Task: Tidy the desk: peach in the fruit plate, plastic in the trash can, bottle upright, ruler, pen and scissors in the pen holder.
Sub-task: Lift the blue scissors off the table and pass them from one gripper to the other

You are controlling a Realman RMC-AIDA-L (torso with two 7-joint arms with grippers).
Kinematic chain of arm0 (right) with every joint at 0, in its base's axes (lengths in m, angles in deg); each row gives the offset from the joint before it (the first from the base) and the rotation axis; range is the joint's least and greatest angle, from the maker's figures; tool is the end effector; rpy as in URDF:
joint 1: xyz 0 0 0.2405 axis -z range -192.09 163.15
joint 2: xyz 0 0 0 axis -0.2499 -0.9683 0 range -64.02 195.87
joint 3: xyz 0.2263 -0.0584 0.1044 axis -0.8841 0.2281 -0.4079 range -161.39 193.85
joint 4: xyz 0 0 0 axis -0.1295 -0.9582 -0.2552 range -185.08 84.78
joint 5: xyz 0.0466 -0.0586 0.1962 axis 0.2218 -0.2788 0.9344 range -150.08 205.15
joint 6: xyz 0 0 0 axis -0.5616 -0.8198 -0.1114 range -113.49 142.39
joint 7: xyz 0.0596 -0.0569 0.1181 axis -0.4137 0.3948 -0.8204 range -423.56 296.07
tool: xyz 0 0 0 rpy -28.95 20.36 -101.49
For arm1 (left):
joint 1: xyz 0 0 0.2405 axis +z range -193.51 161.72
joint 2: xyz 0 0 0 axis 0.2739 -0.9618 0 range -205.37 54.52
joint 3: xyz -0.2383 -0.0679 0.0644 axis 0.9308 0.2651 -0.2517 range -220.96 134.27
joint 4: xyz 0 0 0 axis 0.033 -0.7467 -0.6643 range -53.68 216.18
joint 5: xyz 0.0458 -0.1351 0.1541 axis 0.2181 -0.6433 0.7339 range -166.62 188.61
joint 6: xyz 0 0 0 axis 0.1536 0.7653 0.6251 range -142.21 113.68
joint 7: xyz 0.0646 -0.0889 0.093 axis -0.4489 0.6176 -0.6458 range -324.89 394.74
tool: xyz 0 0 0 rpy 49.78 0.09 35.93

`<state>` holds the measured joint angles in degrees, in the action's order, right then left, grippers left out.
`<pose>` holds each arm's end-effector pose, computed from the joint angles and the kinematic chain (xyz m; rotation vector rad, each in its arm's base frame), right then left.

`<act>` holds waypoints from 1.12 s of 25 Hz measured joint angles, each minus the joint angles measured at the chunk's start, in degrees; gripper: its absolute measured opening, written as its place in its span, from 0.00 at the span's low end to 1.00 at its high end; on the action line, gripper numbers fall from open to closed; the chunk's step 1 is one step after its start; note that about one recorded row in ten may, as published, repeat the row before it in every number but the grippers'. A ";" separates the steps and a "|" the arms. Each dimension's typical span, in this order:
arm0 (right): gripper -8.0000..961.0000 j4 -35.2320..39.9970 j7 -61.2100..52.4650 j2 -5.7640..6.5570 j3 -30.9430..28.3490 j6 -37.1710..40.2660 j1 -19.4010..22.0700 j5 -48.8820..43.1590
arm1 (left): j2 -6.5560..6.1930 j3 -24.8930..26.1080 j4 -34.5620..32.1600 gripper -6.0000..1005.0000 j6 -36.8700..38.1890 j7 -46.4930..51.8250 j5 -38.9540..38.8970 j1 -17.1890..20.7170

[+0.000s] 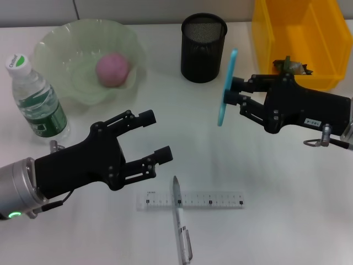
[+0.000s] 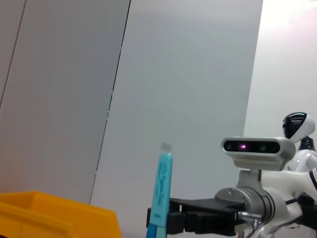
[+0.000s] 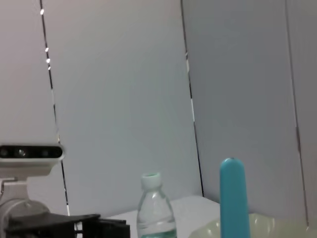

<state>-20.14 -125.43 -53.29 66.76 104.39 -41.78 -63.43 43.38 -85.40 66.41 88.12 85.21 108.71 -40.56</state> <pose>0.2423 0.3176 -0.0137 -2.5959 0.3413 1.0293 -0.2629 0.2548 -0.0325 -2.5918 -0.3965 -1.2607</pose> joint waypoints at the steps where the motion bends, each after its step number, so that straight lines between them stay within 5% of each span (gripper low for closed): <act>1: 0.23 0.00 0.00 0.00 0.00 0.00 0.00 0.00 | 0.00 -0.08 0.00 0.76 -0.21 0.01 -0.01 -0.08; 12: 0.23 -8.96 13.04 -0.11 1.80 0.76 -0.20 -0.06 | -0.01 -0.67 0.46 0.75 0.61 1.26 0.18 -1.90; 28: 0.23 -3.71 10.78 0.92 2.47 6.16 2.57 -6.25 | -0.13 -4.38 0.33 0.73 0.92 4.63 0.22 -3.38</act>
<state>-23.85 -114.64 -52.38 69.23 110.55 -39.21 -69.68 43.25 -89.78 66.74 89.04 89.84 108.93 -43.94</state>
